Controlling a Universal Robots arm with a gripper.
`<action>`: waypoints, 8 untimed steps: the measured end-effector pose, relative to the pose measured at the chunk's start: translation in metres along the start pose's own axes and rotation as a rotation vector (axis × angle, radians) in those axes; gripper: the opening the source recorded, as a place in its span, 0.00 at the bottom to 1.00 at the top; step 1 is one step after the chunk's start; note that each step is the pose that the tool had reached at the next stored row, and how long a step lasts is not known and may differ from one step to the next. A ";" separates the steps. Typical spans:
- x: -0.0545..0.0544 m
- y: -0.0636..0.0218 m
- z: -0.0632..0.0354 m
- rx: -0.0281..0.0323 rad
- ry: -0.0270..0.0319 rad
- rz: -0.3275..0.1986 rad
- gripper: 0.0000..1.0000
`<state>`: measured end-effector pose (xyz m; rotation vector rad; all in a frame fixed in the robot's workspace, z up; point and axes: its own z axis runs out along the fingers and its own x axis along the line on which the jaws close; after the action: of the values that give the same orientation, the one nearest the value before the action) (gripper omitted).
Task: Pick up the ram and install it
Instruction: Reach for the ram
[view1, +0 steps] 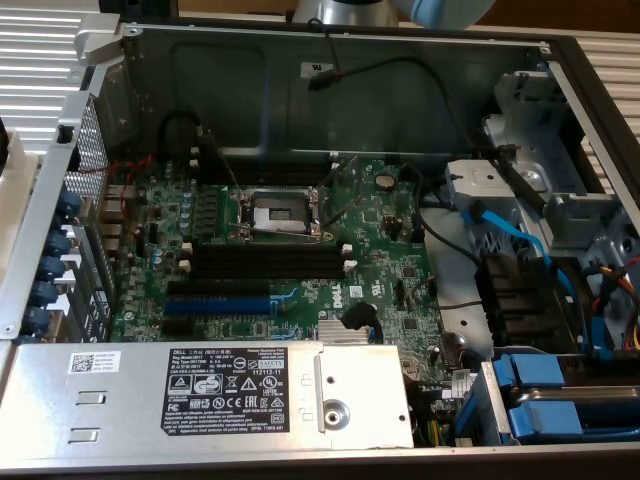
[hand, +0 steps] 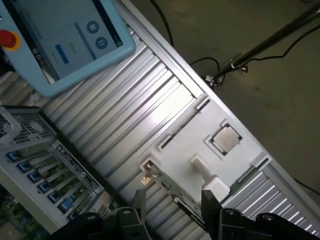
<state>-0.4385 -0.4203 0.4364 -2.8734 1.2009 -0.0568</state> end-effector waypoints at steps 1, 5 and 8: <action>0.000 0.0000 0.0002 -0.0004 0.0007 0.017 0.56; 0.000 0.0000 0.0007 -0.0022 0.0034 0.087 0.56; 0.000 0.0000 0.0010 -0.0033 0.0054 0.139 0.56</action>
<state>-0.4385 -0.4203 0.4353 -2.7852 1.3992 -0.0595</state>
